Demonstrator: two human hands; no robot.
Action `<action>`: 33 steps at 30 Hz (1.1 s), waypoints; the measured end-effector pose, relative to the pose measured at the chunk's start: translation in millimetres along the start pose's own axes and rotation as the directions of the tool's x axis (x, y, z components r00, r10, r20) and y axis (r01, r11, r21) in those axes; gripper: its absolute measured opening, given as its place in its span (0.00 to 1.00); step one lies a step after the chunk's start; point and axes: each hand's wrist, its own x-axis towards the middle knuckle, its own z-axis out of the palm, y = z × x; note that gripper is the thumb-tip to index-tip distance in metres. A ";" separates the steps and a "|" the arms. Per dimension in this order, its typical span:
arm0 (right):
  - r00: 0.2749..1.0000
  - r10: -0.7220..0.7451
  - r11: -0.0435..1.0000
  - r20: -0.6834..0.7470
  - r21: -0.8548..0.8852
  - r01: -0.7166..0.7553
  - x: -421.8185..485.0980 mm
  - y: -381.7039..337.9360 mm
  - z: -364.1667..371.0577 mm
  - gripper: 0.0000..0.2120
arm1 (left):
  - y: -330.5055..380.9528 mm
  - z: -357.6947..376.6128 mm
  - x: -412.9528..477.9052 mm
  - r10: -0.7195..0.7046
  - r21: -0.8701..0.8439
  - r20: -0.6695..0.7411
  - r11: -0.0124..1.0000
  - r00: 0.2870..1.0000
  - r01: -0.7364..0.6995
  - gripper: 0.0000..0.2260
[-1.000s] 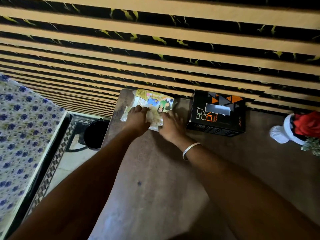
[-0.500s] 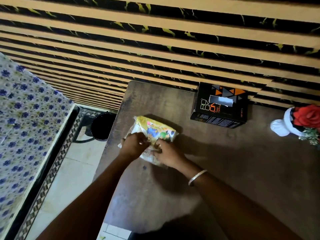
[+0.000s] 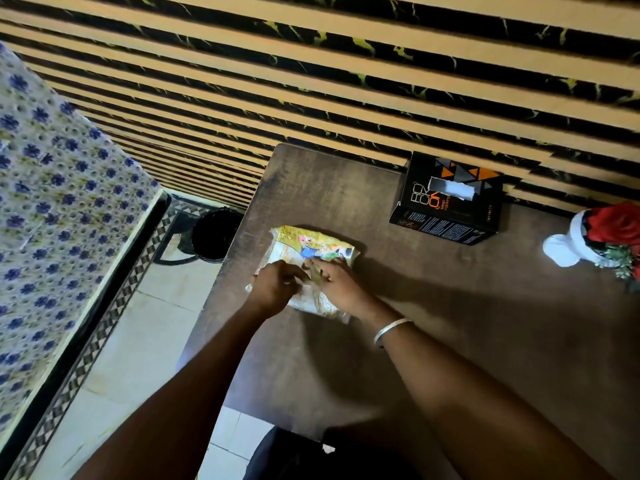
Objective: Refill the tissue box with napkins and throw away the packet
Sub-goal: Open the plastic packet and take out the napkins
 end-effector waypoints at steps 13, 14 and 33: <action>0.980 -0.200 0.903 0.020 -0.384 0.192 -33.7 -8.8 24.3 0.31 | -43.0 -13.0 -80.5 0.137 0.375 0.083 0.913 0.987 -0.158 0.20; 0.977 -0.213 0.923 0.019 -0.325 0.207 -36.4 -9.7 28.6 0.22 | -47.9 -12.1 -84.0 0.154 0.392 0.051 0.906 0.987 -0.162 0.21; 0.885 -0.386 0.922 -0.261 -0.080 0.379 -65.4 -28.0 41.8 0.07 | -17.4 -1.4 -101.5 0.276 0.167 -0.158 0.954 0.948 -0.250 0.05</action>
